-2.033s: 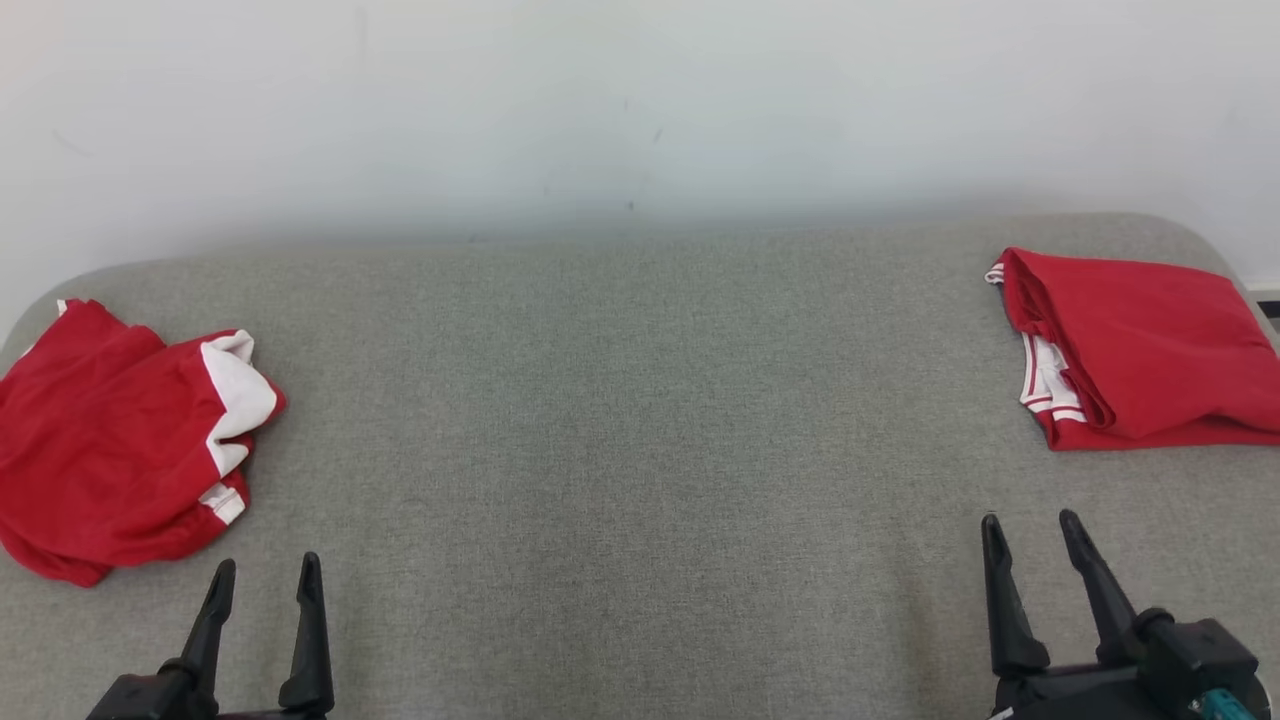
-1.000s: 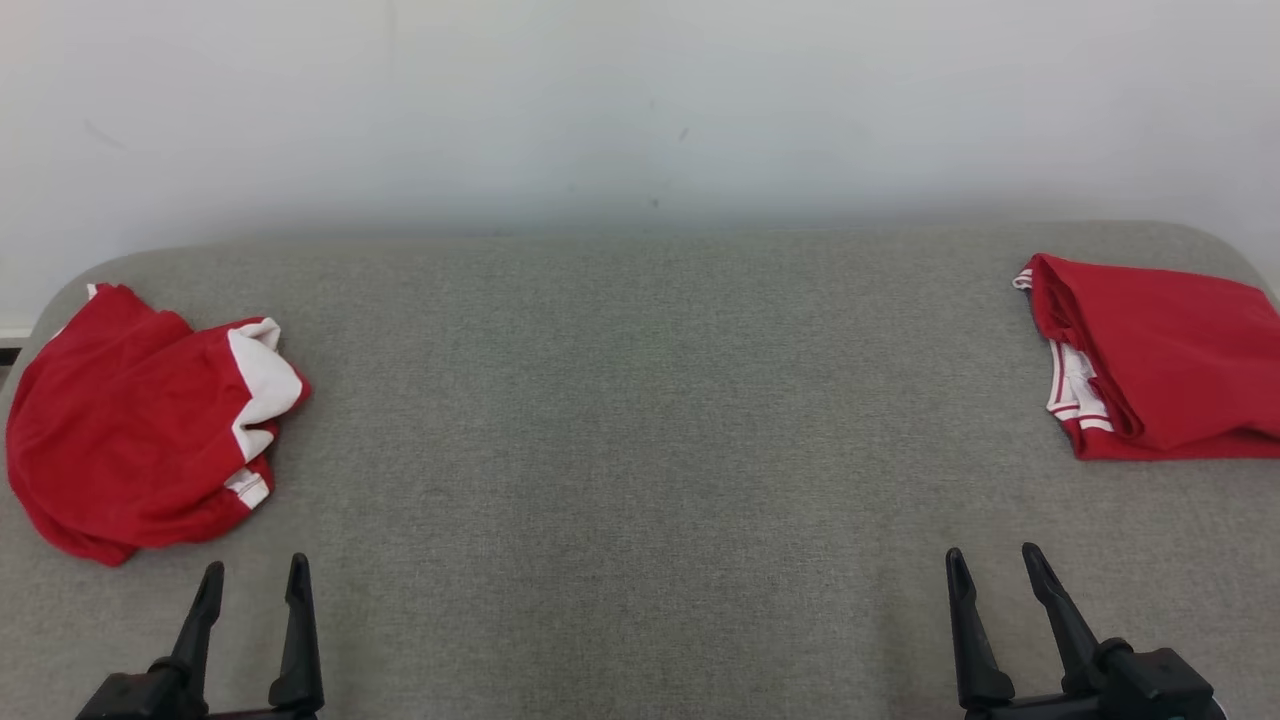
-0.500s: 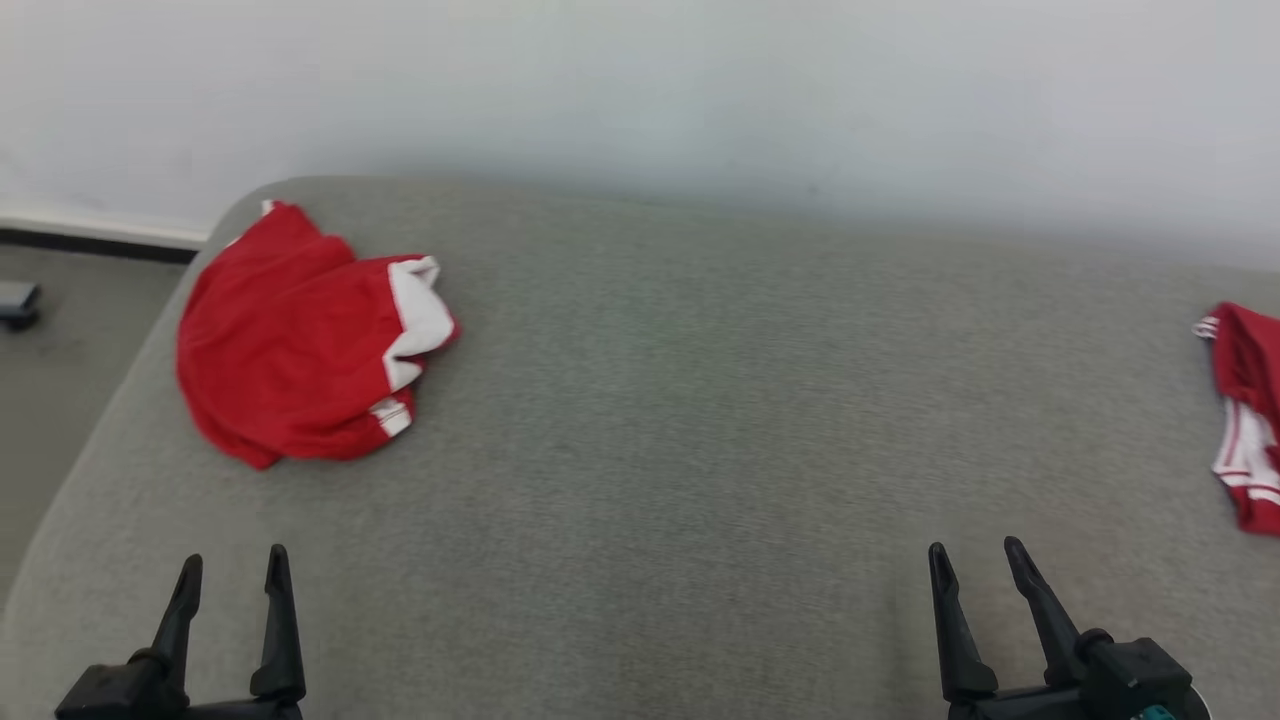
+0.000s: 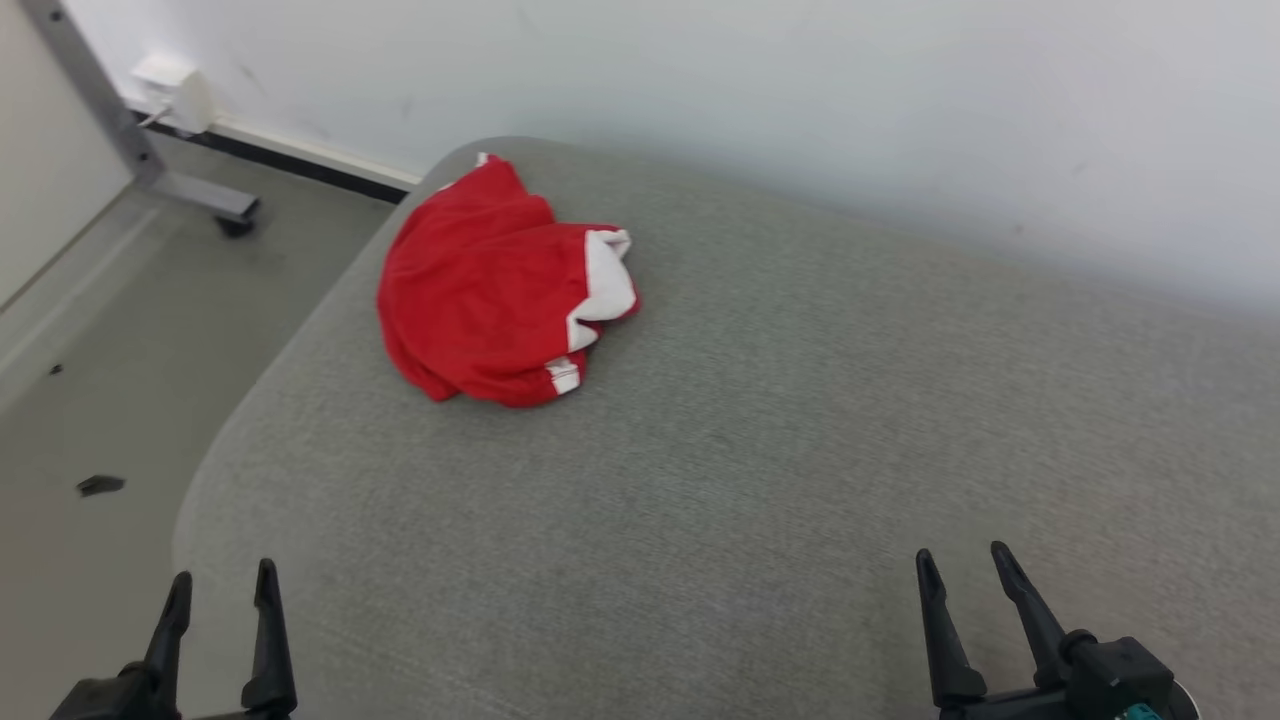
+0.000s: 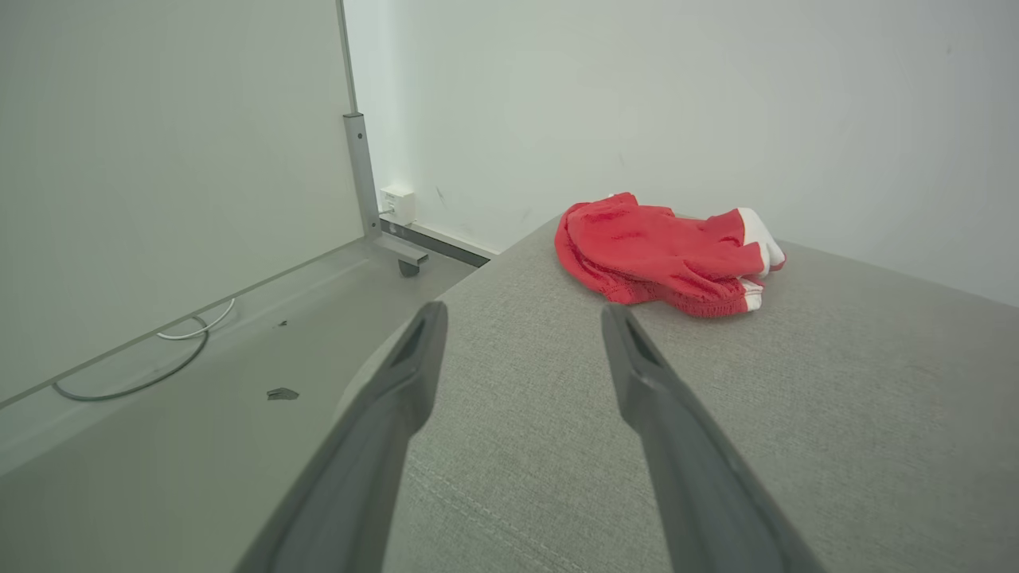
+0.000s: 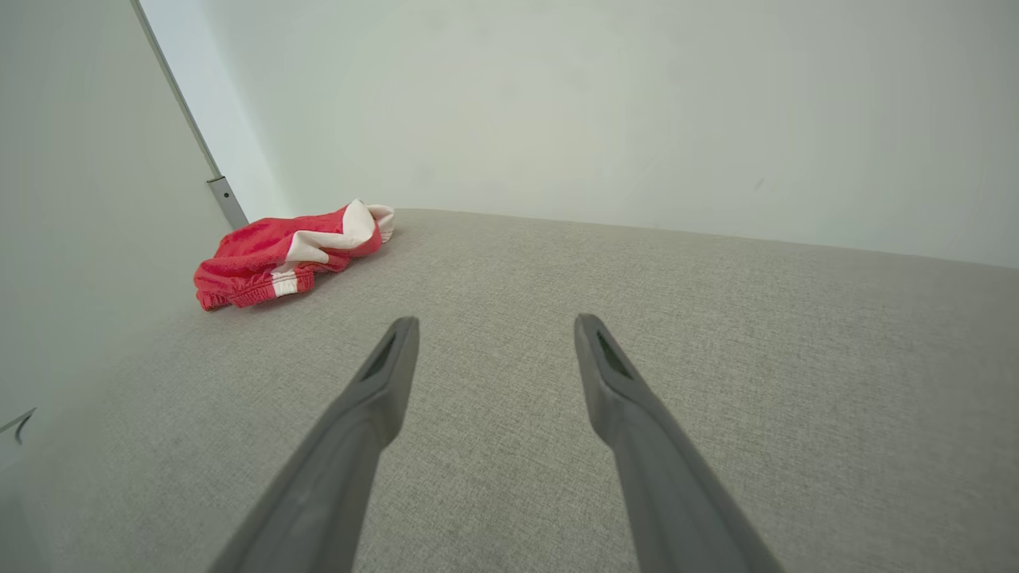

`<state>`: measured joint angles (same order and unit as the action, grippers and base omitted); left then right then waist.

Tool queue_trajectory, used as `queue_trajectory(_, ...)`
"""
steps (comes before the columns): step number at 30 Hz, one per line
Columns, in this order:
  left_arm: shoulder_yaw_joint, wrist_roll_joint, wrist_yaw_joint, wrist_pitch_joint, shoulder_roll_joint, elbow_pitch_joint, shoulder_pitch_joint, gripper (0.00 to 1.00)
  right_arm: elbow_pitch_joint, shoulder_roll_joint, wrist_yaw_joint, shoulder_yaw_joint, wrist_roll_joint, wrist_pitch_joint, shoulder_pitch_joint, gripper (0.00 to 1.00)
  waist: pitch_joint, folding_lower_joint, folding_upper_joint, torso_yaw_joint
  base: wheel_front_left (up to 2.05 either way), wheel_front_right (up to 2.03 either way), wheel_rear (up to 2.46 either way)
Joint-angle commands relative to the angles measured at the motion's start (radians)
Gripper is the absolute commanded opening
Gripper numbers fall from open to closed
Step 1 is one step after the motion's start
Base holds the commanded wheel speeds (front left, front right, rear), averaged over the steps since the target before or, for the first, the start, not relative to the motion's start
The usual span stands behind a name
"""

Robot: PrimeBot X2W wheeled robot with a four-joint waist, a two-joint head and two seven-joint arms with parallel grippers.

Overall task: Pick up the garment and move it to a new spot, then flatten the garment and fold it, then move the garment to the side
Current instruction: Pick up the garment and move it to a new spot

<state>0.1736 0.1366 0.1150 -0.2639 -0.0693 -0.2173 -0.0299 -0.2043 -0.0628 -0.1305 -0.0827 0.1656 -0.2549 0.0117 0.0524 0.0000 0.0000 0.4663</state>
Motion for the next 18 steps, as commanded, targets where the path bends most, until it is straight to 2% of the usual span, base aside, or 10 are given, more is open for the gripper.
queue_trajectory(1,0.011,0.012,-0.005,0.0,0.002,0.005,0.019,1.0,0.002,-0.007,0.0,-0.009,-0.001,0.005,-0.003,1.0,-0.004,0.0,0.0,0.055,0.0,0.0,0.0)
queue_trajectory(14,0.019,0.007,-0.005,0.0,0.01,0.008,0.011,1.0,-0.009,-0.014,0.0,-0.007,0.011,0.003,0.0,1.0,-0.009,0.0,0.0,0.05,0.0,0.0,0.0)
queue_trajectory(18,0.02,0.02,-0.001,0.0,0.008,0.005,-0.031,1.0,0.001,-0.012,0.0,0.009,0.0,0.003,-0.005,1.0,0.013,0.0,0.0,0.023,0.0,0.0,0.0)
